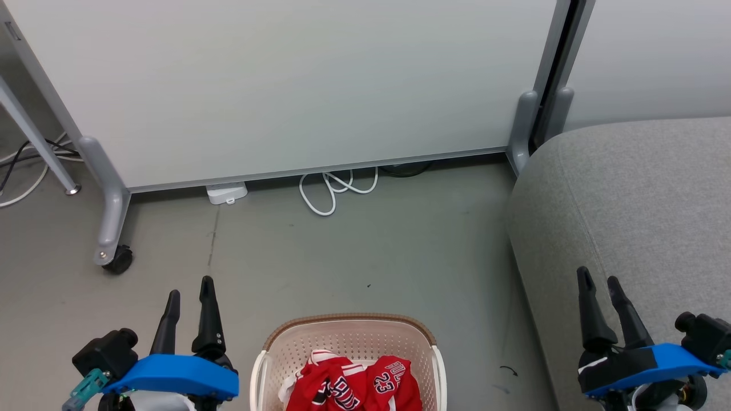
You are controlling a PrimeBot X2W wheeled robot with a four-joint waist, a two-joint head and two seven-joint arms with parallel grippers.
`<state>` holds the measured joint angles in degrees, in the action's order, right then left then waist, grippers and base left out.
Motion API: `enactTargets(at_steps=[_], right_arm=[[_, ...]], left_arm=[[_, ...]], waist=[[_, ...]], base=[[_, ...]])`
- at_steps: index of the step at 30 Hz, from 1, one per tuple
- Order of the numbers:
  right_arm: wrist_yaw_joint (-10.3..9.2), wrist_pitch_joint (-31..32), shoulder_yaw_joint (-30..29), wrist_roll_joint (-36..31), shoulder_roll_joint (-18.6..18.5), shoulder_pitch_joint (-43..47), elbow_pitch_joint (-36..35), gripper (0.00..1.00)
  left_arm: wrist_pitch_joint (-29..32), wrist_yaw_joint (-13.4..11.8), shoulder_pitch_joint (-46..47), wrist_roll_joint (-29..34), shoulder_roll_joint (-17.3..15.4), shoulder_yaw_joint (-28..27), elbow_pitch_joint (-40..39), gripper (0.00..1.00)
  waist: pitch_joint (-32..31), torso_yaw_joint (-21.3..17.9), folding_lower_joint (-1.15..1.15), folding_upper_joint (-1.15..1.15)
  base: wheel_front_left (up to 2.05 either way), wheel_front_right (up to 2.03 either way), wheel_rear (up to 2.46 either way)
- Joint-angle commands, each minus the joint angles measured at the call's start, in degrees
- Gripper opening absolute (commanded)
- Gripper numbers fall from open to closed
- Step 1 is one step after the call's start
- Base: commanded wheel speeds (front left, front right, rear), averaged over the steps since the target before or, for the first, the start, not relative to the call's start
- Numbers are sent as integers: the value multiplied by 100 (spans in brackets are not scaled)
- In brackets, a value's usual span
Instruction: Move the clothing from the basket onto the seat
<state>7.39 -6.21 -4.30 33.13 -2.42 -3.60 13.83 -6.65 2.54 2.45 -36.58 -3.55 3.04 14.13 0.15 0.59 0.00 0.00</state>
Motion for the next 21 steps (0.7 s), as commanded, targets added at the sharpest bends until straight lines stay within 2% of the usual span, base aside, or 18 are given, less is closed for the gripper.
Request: enactTargets(at_steps=[1, 12, 21], right_arm=[[9, -56, 18, -271, -41, 1, -77, 100], [11, -130, 24, -1031, -47, 37, -124, 100], [11, -188, 37, -1522, -51, 65, -143, 100]], left_arm=[[-69, -32, 43, 251, -60, 55, -46, 100], [-236, -109, 38, 947, -95, 194, -12, 100], [-349, -76, 41, 1302, -94, 249, 72, 100]], waist=[[-3, 2, 0, 0], [-3, 7, 0, 0], [0, 20, 0, 0]], base=[[0, 0, 0], [0, 0, 0], [0, 0, 0]])
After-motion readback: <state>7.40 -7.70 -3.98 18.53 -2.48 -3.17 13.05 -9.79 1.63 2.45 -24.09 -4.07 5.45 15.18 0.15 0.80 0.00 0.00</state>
